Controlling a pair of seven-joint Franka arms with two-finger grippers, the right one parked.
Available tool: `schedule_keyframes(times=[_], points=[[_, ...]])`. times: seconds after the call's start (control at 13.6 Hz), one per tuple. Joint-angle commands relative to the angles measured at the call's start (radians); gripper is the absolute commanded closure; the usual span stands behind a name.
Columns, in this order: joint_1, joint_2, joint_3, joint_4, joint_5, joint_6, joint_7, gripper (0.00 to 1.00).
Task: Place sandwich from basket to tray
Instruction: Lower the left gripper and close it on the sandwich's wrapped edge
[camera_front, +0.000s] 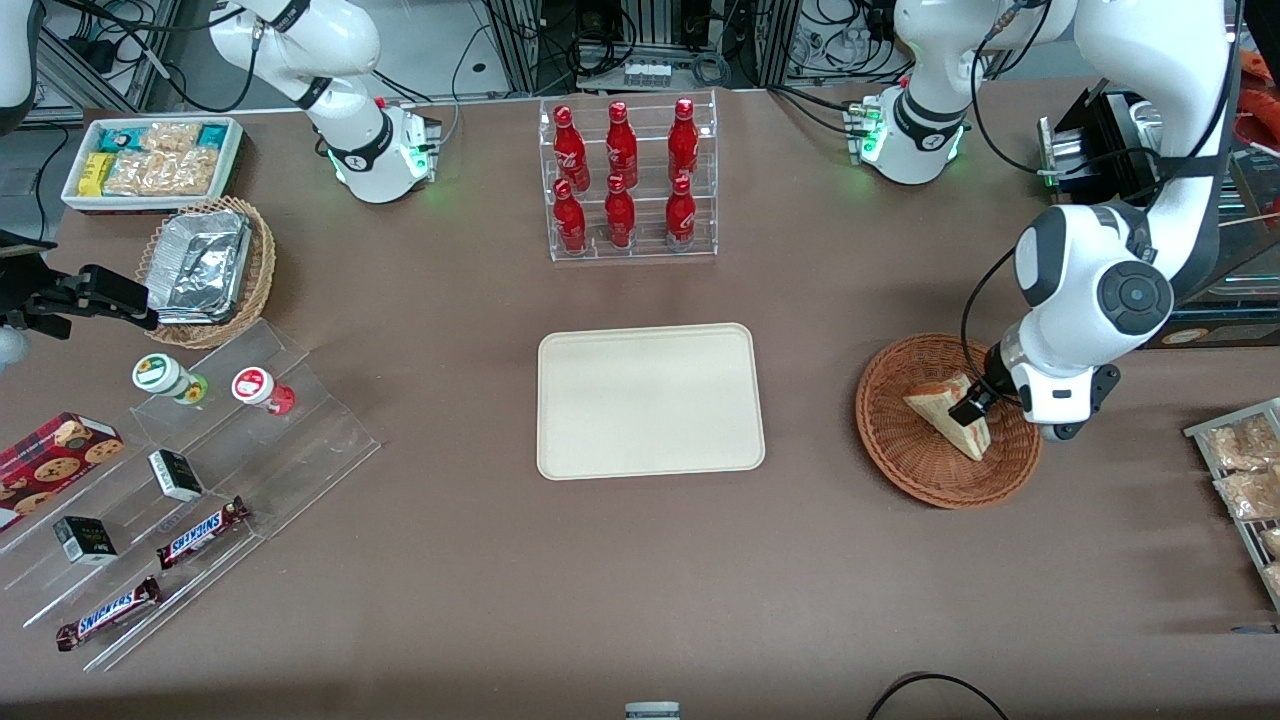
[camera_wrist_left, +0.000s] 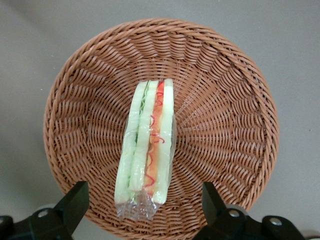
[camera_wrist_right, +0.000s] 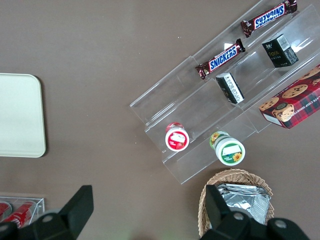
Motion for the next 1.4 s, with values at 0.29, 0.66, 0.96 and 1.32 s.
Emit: schedule_keyframes(times=[0.29, 0.66, 0.96, 1.32], points=[[-0.005, 0.037, -0.003, -0.049, 0.011, 0.104, -0.023, 0.00], [-0.003, 0.055, -0.003, -0.076, 0.011, 0.122, -0.020, 0.00], [-0.003, 0.057, -0.003, -0.090, 0.011, 0.124, -0.020, 0.73], [-0.003, 0.035, -0.003, -0.086, 0.011, 0.080, -0.020, 1.00]])
